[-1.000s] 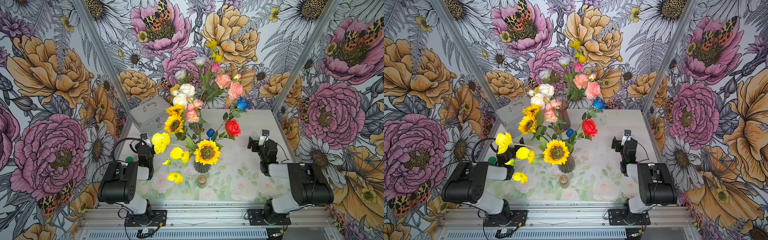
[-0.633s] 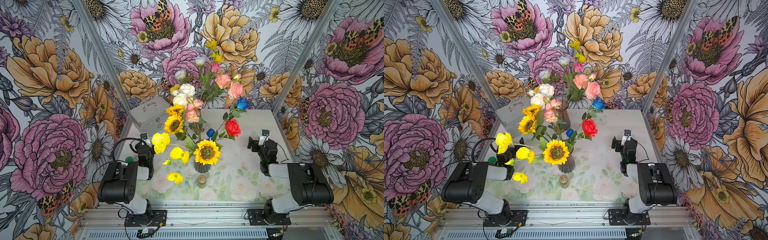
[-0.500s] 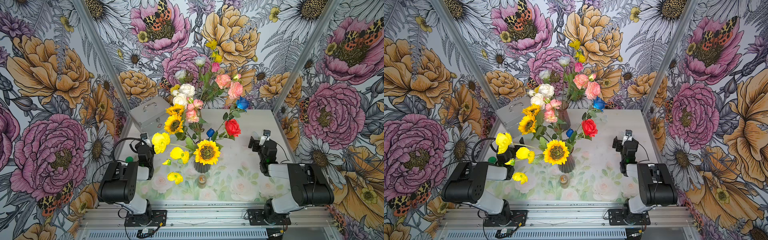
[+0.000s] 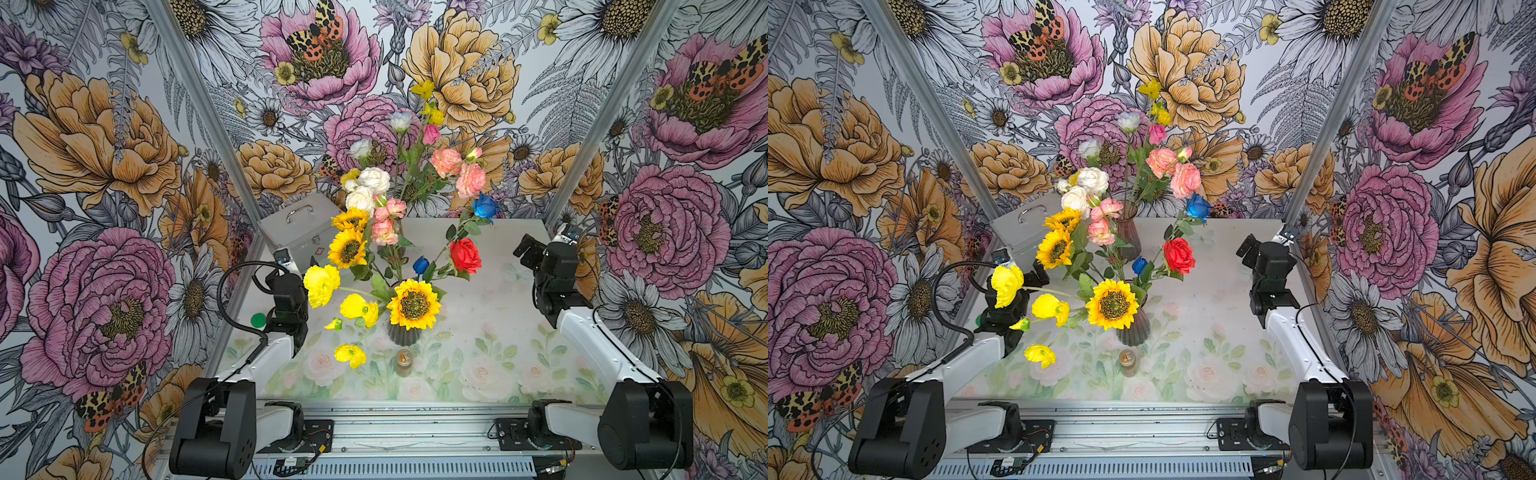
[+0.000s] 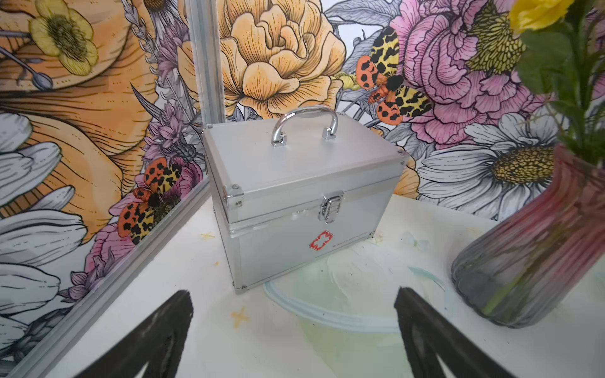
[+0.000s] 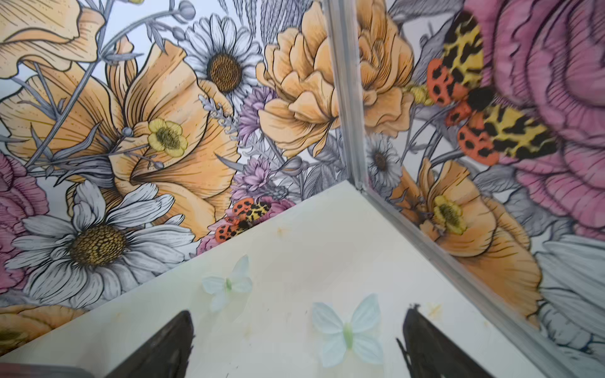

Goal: Pick out yellow flowers from the vase
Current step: Pick up the flower from the vase.

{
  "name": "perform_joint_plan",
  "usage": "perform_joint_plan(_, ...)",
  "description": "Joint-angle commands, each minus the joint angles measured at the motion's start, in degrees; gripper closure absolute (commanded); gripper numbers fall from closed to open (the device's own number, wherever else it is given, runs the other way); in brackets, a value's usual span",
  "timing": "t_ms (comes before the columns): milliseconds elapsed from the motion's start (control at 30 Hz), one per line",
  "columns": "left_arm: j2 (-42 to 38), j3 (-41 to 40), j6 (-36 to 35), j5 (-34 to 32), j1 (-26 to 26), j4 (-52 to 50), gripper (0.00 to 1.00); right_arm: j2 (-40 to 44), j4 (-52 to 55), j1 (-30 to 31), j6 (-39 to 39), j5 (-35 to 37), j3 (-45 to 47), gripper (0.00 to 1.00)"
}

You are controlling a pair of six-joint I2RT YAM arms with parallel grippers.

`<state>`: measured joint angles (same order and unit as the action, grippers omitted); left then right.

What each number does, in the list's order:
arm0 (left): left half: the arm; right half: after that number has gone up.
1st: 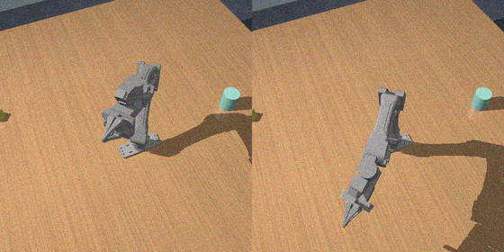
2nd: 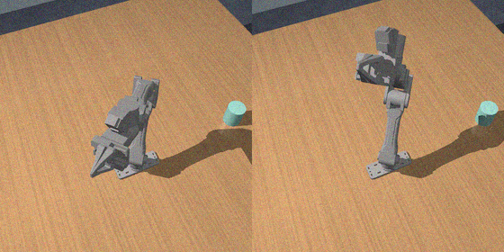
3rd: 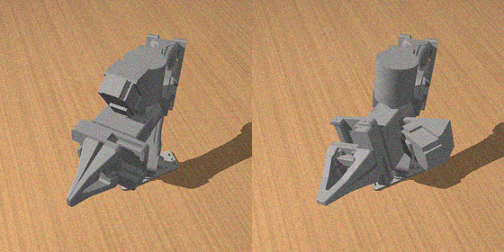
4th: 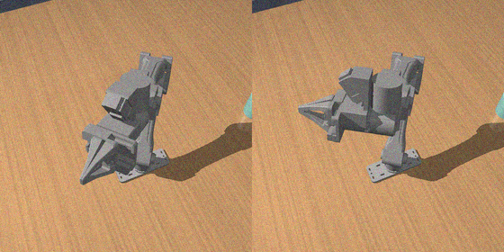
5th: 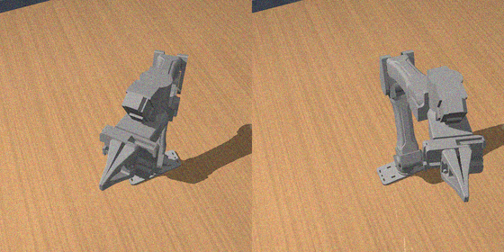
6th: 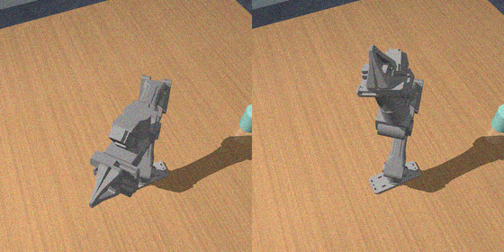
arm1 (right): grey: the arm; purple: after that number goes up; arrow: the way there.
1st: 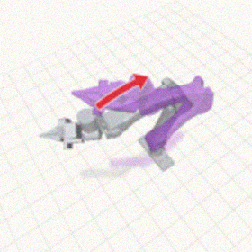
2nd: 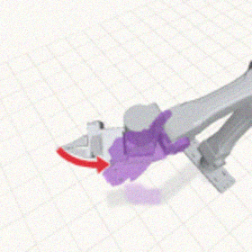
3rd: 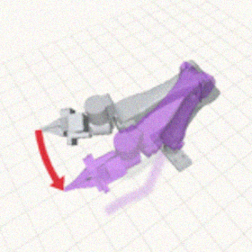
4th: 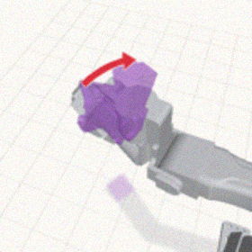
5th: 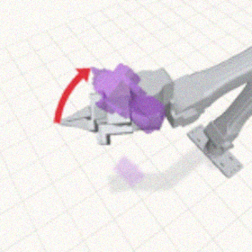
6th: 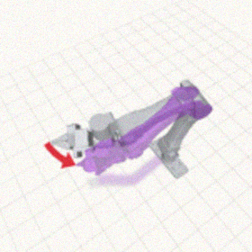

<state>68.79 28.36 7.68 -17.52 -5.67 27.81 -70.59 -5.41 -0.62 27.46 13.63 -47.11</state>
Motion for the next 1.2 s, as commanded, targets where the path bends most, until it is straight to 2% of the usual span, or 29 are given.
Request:
perform_joint_plan(0,-2.6,-0.7,6.0,8.0,0.0,-3.3,0.01,-0.9,8.9,0.9,7.0,-12.3,0.1,0.0)
perform_joint_plan(133,-8.2,0.5,7.1,9.7,-2.2,-10.6,0.01,2.2,13.1,4.3,5.0,-11.9,0.3,0.0)
perform_joint_plan(300,-18.1,-4.2,6.4,8.7,-8.0,-11.1,0.01,4.8,14.8,8.8,3.4,-11.1,1.7,0.0)
perform_joint_plan(400,-22.4,-6.1,7.1,10.6,-11.0,-12.4,0.01,4.7,15.6,9.8,3.6,-10.6,1.7,0.0)
perform_joint_plan(500,-26.3,-6.7,9.1,10.2,-14.5,-18.0,0.01,4.1,16.1,10.5,3.9,-11.2,1.5,0.0)
perform_joint_plan(633,-32.0,-10.5,11.3,12.7,-19.4,-18.1,0.01,3.6,16.3,11.2,3.9,-11.2,1.5,0.0)
perform_joint_plan(833,-37.5,-11.7,7.2,12.4,-27.8,-21.0,0.03,2.2,16.7,11.6,4.2,-11.8,1.5,0.0)
perform_joint_plan(1000,-41.2,-11.1,5.4,13.5,-32.9,-22.1,0.12,2.3,16.8,11.9,4.2,-12.1,1.4,0.0)
perform_joint_plan(1167,-39.7,-9.5,2.0,10.0,-39.2,-22.0,0.18,1.6,16.8,12.0,4.2,-12.6,1.2,0.0)
